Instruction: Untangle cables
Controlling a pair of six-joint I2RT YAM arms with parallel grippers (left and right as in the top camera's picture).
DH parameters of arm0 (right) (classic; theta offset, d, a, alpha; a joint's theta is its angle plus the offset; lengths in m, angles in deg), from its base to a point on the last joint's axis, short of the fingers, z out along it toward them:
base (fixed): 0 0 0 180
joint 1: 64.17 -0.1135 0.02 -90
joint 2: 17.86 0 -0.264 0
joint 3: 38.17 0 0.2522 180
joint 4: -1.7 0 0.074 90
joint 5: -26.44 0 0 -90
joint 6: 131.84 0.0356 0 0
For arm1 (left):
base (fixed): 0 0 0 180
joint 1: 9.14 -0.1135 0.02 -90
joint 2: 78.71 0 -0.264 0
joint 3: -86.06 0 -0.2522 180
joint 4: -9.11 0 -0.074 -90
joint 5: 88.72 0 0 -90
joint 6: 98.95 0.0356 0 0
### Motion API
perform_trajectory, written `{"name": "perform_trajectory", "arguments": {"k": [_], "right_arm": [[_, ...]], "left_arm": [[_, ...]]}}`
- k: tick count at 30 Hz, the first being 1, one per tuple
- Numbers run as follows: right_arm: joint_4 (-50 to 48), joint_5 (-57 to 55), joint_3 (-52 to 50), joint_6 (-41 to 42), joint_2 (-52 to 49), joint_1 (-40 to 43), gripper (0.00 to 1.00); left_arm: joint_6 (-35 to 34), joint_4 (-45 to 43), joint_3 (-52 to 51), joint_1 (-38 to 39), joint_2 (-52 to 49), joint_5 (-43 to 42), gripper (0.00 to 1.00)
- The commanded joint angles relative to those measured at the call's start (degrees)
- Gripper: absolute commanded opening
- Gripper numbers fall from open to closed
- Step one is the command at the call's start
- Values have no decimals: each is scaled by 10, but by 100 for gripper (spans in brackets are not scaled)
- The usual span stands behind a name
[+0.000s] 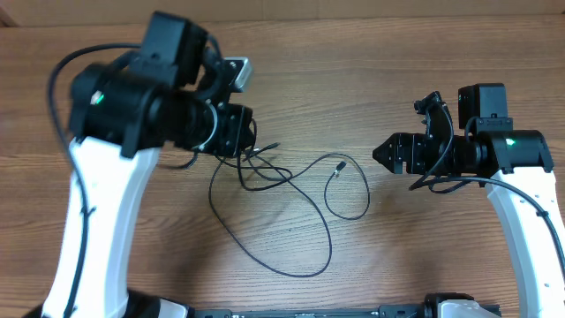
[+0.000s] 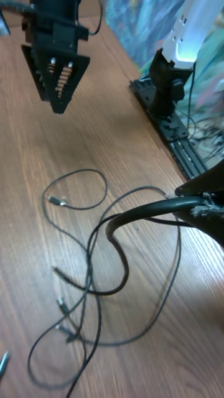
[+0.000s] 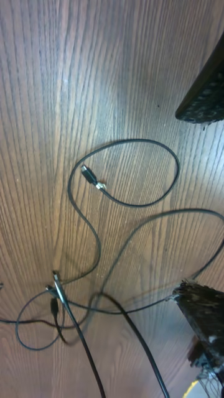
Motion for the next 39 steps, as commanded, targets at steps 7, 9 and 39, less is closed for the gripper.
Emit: {"name": "perform_trajectory", "arguments": {"k": [7, 9, 39], "right_arm": [[-3, -12, 14, -5, 0, -3, 80], [-3, -12, 14, -5, 0, -3, 80], [-138, 116, -34, -163, 0, -181, 81]], "left_arm": [[-16, 1, -1, 2, 81, 26, 4], [-16, 1, -3, 2, 94, 13, 4], [-68, -231, 35, -92, 118, -316, 4]]}}
